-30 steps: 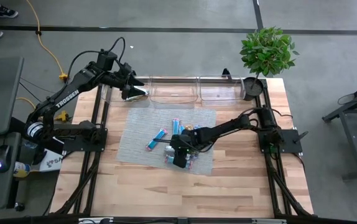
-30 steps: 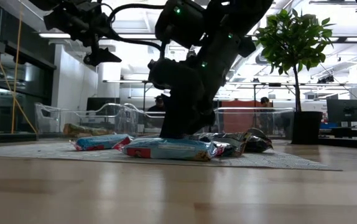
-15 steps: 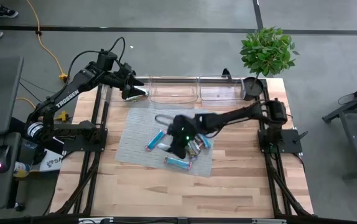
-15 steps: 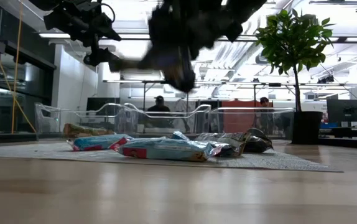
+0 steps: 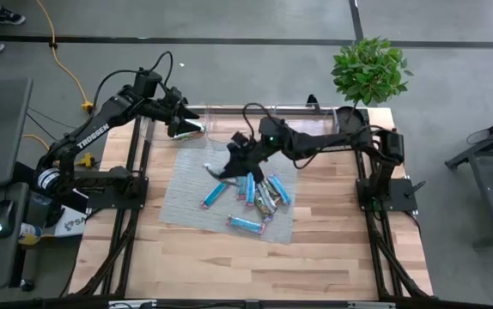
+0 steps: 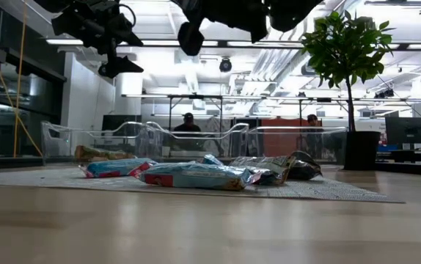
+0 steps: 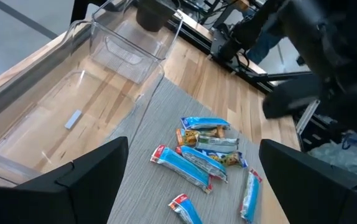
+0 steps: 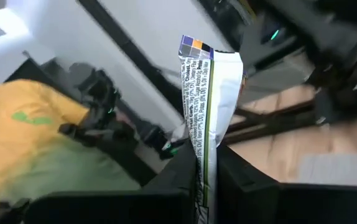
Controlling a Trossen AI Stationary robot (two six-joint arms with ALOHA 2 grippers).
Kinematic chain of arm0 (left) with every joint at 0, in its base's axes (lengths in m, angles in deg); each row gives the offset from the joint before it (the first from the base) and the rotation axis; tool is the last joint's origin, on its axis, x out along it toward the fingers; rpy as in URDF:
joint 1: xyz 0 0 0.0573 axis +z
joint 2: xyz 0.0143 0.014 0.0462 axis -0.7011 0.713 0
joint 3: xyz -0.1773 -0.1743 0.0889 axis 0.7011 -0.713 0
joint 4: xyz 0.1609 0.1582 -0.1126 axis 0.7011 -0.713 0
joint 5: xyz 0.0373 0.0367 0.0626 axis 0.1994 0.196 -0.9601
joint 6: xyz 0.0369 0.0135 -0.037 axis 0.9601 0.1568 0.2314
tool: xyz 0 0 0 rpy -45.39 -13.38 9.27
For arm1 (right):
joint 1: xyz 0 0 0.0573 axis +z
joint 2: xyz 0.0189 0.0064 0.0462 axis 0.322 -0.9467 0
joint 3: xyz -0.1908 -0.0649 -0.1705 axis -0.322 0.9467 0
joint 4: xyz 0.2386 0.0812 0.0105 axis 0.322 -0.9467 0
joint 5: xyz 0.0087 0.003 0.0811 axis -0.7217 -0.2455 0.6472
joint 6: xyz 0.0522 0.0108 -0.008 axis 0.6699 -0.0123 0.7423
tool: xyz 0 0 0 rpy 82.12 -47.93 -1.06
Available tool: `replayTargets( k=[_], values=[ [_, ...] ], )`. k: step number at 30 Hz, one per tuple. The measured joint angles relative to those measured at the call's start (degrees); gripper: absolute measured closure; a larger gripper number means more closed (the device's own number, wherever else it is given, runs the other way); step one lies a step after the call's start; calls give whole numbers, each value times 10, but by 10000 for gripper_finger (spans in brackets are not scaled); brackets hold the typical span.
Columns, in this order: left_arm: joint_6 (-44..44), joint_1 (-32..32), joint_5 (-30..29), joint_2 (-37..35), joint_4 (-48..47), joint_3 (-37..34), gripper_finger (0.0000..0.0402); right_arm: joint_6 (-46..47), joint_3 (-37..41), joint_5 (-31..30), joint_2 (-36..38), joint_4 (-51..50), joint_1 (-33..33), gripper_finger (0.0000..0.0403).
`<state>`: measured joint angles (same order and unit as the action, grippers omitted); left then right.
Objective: Pick and place Granola Bars by type
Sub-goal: Put the blue granola bar into the middle transparent bin
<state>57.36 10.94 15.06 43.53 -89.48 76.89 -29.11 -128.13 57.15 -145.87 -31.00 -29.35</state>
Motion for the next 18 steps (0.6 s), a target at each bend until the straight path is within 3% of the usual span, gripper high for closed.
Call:
replayTargets(
  k=[10,18],
  values=[
    [-2,0,0,0,0,0,44,-8,0,17,0,24,-48,386],
    [-1,0,22,0,2,0,44,-43,0,-31,0,-34,-104,386]
  ],
)
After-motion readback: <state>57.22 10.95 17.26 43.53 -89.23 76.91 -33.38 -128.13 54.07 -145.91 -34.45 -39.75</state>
